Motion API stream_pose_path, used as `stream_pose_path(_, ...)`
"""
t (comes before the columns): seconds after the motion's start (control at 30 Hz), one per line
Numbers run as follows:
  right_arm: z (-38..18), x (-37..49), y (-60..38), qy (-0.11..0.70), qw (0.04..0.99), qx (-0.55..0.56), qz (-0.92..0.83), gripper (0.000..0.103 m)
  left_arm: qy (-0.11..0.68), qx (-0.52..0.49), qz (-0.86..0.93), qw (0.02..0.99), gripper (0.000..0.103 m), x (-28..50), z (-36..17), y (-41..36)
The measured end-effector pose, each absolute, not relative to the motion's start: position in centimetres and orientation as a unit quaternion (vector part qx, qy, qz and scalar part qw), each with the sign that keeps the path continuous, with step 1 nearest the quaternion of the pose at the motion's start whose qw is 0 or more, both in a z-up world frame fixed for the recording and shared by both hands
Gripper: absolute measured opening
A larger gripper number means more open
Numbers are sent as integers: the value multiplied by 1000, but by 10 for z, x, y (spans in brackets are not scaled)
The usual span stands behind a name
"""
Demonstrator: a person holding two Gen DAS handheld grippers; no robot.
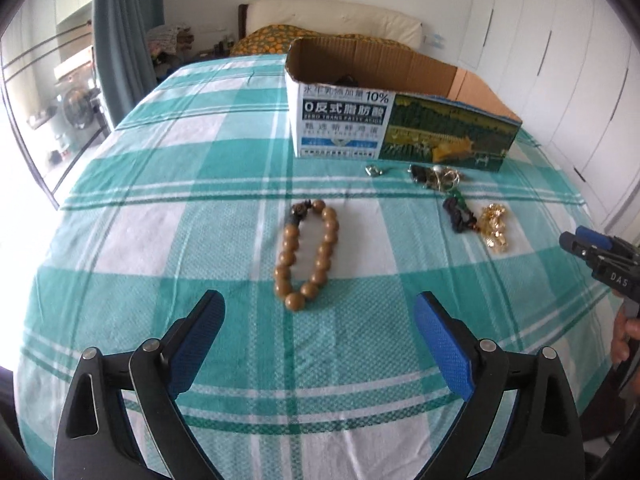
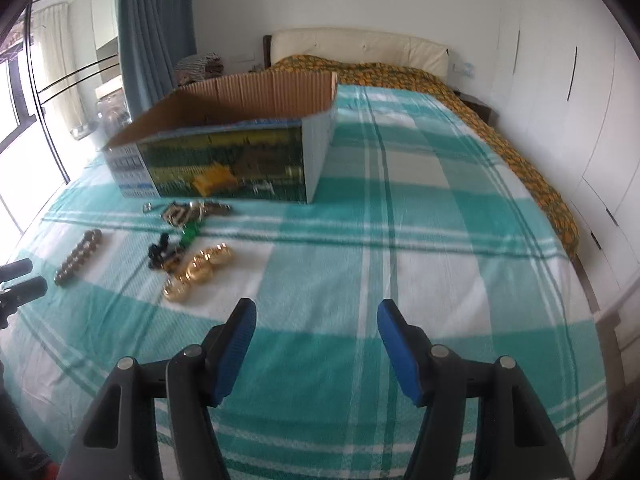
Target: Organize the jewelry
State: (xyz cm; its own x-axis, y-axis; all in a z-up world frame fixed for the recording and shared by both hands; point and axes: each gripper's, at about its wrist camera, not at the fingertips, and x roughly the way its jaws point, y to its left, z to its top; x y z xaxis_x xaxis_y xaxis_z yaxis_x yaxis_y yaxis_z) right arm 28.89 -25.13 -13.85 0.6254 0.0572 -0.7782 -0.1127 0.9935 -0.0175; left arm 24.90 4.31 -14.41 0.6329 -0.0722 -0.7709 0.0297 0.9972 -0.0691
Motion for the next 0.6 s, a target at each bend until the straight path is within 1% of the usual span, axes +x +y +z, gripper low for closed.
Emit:
stream_pose_path(0.2, -159, 289, -254, 451, 891, -43, 27, 64, 434, -6, -20, 901, 96, 253, -166, 38)
stream_pose_path(0.33, -163, 285, -252, 444, 894, -49, 25, 67, 440, 3, -23, 897, 96, 255, -169, 36)
stream_pose_path(0.4, -164, 285, -253, 444, 894, -46, 25, 68, 443, 13, -21, 896, 99, 255, -169, 34)
stream_pose_path(0.43, -164, 286, -253, 445, 894, -45, 25, 68, 447, 13, -22, 894, 102, 257, -170, 33)
stream_pose_path(0.6, -165, 288, -254, 445, 894, -43, 23, 69, 447, 9, -21, 894, 103, 258, -172, 33)
